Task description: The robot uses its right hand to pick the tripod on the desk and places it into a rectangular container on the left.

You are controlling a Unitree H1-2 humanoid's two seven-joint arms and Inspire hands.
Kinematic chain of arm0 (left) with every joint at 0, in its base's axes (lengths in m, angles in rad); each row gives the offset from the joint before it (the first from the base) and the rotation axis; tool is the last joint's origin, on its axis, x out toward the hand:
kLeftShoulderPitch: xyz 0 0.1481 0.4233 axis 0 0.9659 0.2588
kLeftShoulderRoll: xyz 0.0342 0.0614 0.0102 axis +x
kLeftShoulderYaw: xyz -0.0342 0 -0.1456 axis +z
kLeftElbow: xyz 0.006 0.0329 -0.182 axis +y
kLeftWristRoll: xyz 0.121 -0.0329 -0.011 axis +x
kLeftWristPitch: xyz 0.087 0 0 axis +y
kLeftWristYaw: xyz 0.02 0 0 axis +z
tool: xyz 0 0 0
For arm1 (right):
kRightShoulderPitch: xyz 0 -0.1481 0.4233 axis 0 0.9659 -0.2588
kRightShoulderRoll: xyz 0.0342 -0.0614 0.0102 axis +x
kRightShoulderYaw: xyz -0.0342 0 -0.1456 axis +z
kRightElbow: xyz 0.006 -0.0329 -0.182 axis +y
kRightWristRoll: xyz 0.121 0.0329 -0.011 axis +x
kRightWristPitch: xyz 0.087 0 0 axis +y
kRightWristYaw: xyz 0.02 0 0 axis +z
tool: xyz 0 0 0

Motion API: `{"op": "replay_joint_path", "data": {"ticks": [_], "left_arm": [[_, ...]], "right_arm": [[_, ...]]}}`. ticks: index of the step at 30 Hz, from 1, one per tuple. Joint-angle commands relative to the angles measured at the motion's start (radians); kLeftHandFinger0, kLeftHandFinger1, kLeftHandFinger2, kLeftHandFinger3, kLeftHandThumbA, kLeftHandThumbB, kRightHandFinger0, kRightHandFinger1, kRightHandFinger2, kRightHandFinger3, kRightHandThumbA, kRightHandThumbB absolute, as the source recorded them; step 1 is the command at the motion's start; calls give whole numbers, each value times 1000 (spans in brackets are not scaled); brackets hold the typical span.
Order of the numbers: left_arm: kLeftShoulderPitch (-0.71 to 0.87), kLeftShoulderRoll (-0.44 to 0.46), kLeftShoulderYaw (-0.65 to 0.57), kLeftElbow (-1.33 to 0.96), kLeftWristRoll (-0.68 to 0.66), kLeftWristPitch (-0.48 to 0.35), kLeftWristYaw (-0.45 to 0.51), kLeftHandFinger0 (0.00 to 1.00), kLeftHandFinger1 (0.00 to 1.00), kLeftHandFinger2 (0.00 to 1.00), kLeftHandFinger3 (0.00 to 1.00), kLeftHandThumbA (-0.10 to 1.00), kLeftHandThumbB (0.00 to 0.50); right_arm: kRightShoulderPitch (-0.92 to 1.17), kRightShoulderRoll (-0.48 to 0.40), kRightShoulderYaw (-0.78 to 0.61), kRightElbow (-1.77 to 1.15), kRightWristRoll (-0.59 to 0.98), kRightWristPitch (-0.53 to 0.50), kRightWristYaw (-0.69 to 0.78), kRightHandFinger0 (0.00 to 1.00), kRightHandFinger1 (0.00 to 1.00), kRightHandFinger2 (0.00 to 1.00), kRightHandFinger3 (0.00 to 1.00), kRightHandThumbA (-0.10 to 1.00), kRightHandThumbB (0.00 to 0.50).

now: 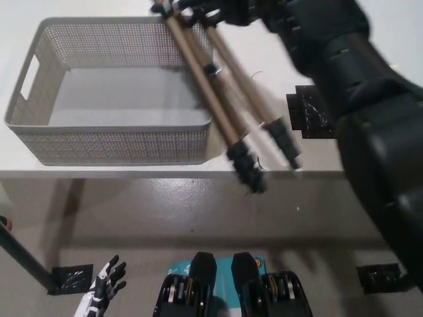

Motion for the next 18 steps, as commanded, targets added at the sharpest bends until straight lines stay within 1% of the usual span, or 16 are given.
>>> {"op": "replay_joint_path", "data": {"ticks": [1,2,3,4,6,7,8,9,10,11,12,13,14,15,16,18], "left_arm": [[15,11,-14,-49,16,-18,-13,1000,1000,1000,1000,1000,112],[15,9,-17,-50,19,-17,-12,1000,1000,1000,1000,1000,113],[16,9,-19,-52,20,-16,-12,1000,1000,1000,1000,1000,118],[16,10,-21,-50,21,-22,-14,1000,1000,1000,1000,1000,112],[15,14,-25,-53,20,-25,-19,1000,1000,1000,1000,1000,117],[15,16,-27,-56,14,-25,-23,1000,1000,1000,1000,1000,114],[16,18,-28,-61,7,-19,-27,1000,1000,1000,1000,1000,113],[17,22,-29,-66,5,-17,-30,1000,1000,1000,1000,1000,114],[15,23,-32,-72,9,-9,-30,1000,1000,1000,1000,1000,118],[13,21,-34,-74,12,-4,-29,1000,1000,1000,1000,1000,118],[13,20,-36,-76,13,-2,-29,1000,1000,1000,1000,1000,118],[11,21,-39,-74,16,-6,-30,1000,1000,1000,1000,1000,110],[9,22,-42,-74,17,-8,-32,1000,1000,1000,1000,1000,111],[5,23,-43,-68,27,-18,-28,1000,1000,1000,1000,1000,107],[1,22,-45,-64,35,-25,-23,1000,1000,1000,1000,1000,110],[2,24,-48,-67,35,-25,-24,1000,1000,1000,1000,1000,94]], "right_arm": [[-180,71,150,-12,-139,-172,-87,0,56,560,620,-100,195],[-179,74,170,-9,-143,-177,-88,0,57,557,608,-100,193],[-172,85,193,-5,-152,-190,-98,0,66,553,443,-100,204],[-167,93,218,-3,-166,-200,-107,0,102,574,366,-100,214],[-153,116,302,9,-218,-226,-135,0,243,673,207,-100,223],[-142,126,334,12,-238,-245,-170,0,284,702,163,-100,227],[-134,127,353,14,-246,-265,-197,0,324,734,178,-100,224],[-118,130,398,15,-281,-305,-253,44,418,780,245,-100,236],[-113,132,436,17,-309,-318,-277,311,747,1000,542,-88,234],[-112,132,453,19,-316,-321,-280,633,944,1000,702,15,276],[-112,131,465,21,-318,-325,-282,760,951,1000,695,52,283],[-116,134,480,23,-320,-327,-271,718,811,894,952,303,332],[-120,138,476,24,-306,-325,-256,786,974,1000,1000,423,387],[-124,141,466,25,-289,-318,-239,934,1000,1000,1000,454,394],[-128,144,473,28,-288,-320,-220,1000,1000,1000,1000,548,420],[-125,148,506,29,-321,-335,-230,1000,1000,1000,1000,598,391]]}}
